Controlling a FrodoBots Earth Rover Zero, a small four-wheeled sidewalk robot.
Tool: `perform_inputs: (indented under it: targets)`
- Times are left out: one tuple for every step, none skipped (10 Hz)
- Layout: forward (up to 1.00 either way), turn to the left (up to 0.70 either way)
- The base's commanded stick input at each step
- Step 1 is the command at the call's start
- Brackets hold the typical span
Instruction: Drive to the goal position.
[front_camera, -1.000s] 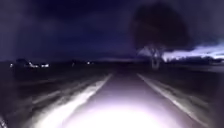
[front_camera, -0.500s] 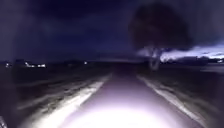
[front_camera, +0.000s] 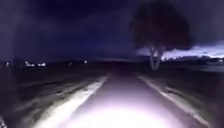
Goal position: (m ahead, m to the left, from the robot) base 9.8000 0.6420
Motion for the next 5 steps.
perform_inputs:
  targets:
    - [0.70,0.00]
    - [0.70,0.00]
    - [0.70,0.00]
    - [0.70,0.00]
    - [0.70,0.00]
